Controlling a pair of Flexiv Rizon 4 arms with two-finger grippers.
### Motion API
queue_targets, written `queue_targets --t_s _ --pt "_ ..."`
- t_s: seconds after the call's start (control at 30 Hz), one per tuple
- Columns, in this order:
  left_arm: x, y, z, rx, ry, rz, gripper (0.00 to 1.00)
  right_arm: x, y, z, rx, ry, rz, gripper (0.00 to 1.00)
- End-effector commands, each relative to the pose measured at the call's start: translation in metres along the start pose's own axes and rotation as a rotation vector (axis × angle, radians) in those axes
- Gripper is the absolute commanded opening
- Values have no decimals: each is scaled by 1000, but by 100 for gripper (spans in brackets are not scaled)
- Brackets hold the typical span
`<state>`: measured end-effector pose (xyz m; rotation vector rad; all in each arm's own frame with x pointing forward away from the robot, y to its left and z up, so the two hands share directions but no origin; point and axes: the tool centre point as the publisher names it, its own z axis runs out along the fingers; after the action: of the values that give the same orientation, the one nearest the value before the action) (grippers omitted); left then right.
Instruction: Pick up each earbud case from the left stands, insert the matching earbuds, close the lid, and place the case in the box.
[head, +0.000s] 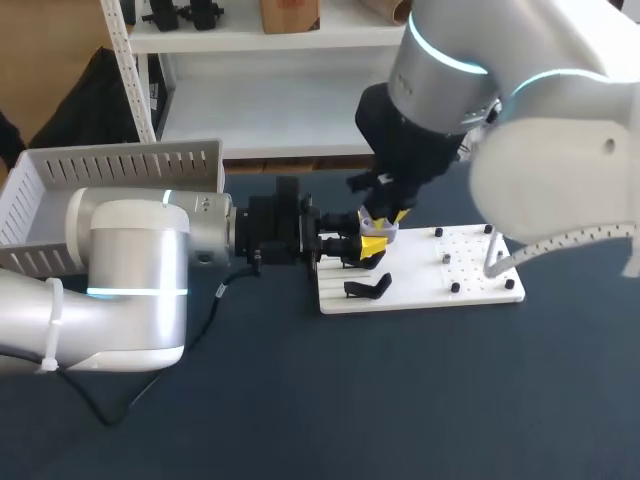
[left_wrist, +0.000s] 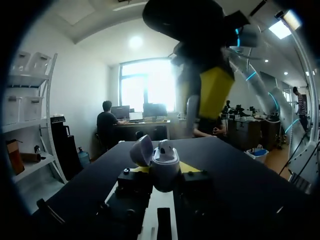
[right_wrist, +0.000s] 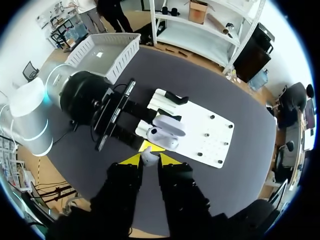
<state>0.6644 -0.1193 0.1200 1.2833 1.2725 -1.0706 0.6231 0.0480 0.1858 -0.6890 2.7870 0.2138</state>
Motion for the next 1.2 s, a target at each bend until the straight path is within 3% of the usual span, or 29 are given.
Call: queue_targets --t_s 0.03,1.2 --pt "1 -1 0 -3 -2 1 0 -6 0 7 3 23 -10 0" --pt "1 -1 0 -3 -2 1 0 -18 -7 30 25 50 -26 0"
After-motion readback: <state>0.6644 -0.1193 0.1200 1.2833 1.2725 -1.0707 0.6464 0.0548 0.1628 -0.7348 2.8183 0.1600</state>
